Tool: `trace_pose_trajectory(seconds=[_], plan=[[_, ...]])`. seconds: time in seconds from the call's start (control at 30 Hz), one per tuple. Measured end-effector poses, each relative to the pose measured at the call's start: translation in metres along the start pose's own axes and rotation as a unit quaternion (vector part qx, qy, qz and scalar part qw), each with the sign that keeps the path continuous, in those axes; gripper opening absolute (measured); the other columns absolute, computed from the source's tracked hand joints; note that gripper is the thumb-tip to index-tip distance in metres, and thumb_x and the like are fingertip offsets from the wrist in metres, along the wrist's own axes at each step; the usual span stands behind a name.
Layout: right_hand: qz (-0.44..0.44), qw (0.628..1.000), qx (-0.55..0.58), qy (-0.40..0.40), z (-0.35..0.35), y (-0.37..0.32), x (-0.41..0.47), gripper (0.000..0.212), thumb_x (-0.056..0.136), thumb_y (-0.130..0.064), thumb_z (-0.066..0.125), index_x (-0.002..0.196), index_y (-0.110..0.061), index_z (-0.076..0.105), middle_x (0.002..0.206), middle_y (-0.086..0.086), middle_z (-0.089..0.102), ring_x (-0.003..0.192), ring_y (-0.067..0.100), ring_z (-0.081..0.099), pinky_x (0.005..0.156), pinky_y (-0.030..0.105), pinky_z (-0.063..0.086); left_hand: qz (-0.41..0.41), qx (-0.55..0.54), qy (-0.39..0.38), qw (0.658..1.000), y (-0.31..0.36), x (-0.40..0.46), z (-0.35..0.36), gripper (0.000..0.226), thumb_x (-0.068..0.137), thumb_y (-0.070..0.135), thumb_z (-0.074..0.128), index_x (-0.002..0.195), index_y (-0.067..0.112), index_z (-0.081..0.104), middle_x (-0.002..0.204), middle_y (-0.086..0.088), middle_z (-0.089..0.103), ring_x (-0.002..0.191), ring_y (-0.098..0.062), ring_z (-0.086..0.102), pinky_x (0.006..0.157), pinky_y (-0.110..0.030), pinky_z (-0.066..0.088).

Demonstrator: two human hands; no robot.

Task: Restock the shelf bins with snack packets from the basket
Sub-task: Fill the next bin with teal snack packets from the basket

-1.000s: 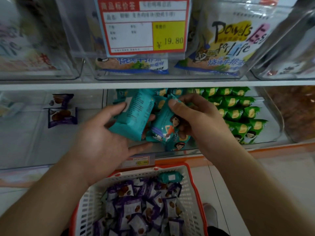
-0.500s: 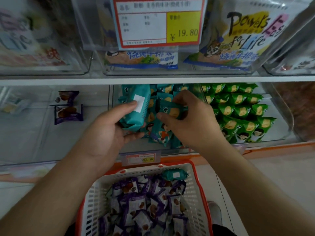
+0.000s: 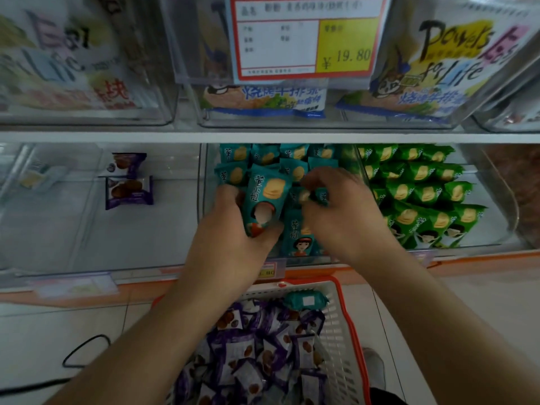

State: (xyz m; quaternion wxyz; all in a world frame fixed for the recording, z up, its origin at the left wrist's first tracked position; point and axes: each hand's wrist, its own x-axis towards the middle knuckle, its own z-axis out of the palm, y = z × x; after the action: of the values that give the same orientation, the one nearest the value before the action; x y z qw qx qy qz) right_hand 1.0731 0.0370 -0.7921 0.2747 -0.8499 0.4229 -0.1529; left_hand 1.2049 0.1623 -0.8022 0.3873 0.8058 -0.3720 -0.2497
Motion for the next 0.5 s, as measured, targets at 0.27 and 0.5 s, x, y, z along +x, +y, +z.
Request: trace_pose_trajectory(seconds=[0.27,0.5], plan=[[-0.053,0.996,0.074,-0.007,0.024,-0.026,0.004,0.028,0.090,-0.030,0.078,0.116,-0.026,0.068,0.102,-0.014,0.063,0.105,0.013,0.060,0.084,0.030,0.054,0.068,0.108,-0.001,0.992,-0.009,-0.002,0.005,0.045,0.087,0.038,0.077,0.119,0.021,0.050,0.113,0.004,0.056,0.094,-0.013,0.058,0.069,-0.030,0.053],[-0.186,0.975,-0.119,0.001,0.049,-0.003,0.006,0.027,0.075,-0.011,0.078,0.099,-0.017,0.067,0.087,0.002,0.068,0.092,0.033,0.055,0.073,0.041,0.047,-0.010,0.118,-0.095,0.988,-0.006,-0.003,0.003,0.022,0.094,0.032,0.064,0.111,0.023,0.052,0.095,0.003,0.065,0.080,-0.013,0.063,0.070,-0.040,0.057]])
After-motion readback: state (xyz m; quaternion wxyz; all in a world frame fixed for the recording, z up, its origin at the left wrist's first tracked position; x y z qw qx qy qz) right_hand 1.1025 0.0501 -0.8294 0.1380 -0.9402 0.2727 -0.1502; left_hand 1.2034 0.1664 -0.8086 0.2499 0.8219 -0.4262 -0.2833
